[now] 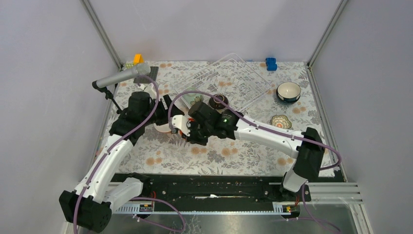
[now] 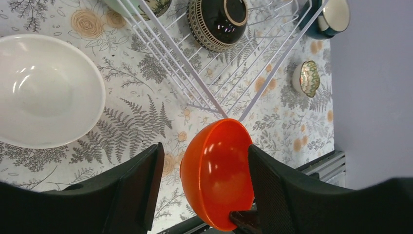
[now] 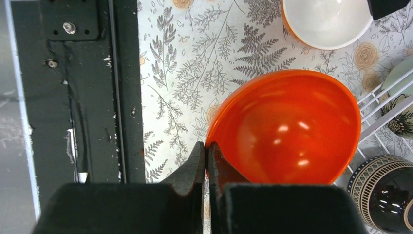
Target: Unload the bowls from the dish rack
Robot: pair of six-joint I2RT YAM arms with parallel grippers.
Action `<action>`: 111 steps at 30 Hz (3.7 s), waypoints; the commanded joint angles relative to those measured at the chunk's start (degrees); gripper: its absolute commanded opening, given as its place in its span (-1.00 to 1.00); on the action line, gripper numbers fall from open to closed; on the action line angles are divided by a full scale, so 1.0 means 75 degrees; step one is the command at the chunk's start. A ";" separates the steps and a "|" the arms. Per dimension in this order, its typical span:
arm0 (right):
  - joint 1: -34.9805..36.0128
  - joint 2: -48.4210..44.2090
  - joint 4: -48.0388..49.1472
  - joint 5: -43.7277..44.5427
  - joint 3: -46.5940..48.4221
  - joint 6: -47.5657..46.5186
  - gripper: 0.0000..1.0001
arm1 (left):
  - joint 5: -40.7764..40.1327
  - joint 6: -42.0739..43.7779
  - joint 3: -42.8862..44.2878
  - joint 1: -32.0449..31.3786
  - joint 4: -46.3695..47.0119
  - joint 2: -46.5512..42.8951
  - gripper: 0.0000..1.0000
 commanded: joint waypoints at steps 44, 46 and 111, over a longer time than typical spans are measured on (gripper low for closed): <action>0.0526 -0.2167 0.4937 0.4589 -0.2990 0.0108 0.99 | -0.5008 -0.1480 -0.0558 -0.1256 -0.0277 0.0358 -1.00; 0.0362 -0.2111 0.4942 0.4933 -0.2980 0.0331 0.99 | -0.5379 -0.1889 -0.0620 -0.1256 -0.0328 0.0377 -1.00; -0.1561 -0.2090 0.0957 0.6198 -0.1631 0.7454 0.99 | -0.2307 -0.1363 -0.1118 -0.0922 0.1043 -0.0223 0.72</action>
